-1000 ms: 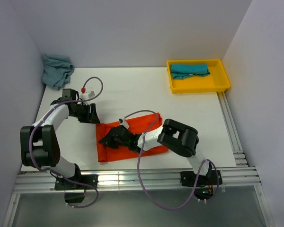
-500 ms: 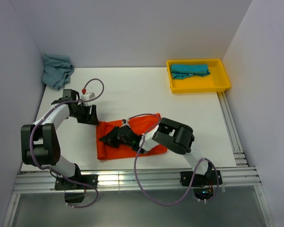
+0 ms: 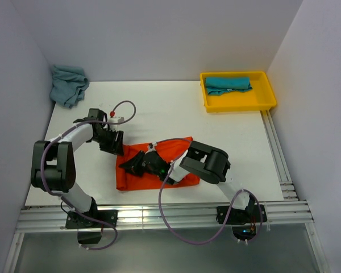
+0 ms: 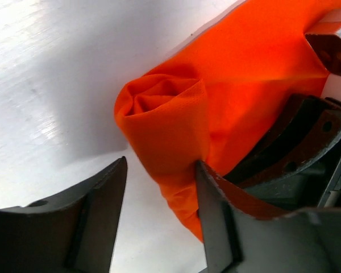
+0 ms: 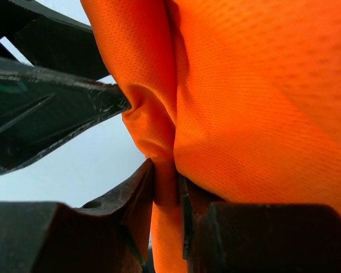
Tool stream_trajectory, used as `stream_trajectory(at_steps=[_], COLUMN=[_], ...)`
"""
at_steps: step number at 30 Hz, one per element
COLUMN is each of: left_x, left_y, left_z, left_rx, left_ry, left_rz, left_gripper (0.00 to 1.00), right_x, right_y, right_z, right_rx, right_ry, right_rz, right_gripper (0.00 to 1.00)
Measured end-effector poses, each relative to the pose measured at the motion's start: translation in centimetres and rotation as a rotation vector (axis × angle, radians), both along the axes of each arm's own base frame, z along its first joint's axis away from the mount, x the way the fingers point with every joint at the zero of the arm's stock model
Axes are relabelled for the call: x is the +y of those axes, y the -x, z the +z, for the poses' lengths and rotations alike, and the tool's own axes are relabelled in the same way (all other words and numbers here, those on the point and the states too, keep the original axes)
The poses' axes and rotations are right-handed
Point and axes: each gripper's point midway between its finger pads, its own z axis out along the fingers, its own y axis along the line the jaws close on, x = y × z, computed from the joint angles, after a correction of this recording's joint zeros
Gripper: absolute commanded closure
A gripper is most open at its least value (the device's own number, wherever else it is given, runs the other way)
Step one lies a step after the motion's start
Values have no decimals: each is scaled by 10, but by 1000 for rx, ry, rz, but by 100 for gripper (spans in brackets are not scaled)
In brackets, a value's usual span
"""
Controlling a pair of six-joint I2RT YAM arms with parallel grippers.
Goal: Roll the t-shirts
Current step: Roll the tshirt
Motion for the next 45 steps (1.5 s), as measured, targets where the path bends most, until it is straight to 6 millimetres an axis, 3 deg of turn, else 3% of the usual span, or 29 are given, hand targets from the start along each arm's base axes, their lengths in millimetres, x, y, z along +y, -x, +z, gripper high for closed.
stream_trajectory(at_steps=[3, 7, 11, 14, 21, 32, 36, 41, 45], left_x=[-4, -7, -10, -11, -11, -14, -15, -17, -18], left_y=[0, 0, -2, -6, -11, -8, -7, -7, -7], left_z=[-4, -8, -5, -2, 0, -2, -3, -3, -3], left_rx=[18, 36, 37, 27, 9, 9, 7, 5, 5], left_ry=[-4, -18, -39, -63, -116, -165, -177, -185, -189], left_rz=[4, 22, 27, 34, 39, 41, 40, 34, 33], left_gripper=[59, 86, 97, 99, 100, 100, 100, 100, 100], right_x=[-2, -4, -7, -11, -19, -45, -38, -14, -2], right_y=[0, 0, -4, -8, -11, 13, 13, 1, -3], right_z=[-2, -3, -2, -2, 3, 25, 45, 70, 64], right_rx=[2, -2, -21, -36, -87, -181, -224, -276, -292], right_ry=[0, 23, 111, 198, 486, 821, 838, 803, 816], right_rz=[-3, -1, -3, -14, -46, -58, -45, -49, -34], right_gripper=[84, 76, 58, 53, 50, 54, 54, 55, 55])
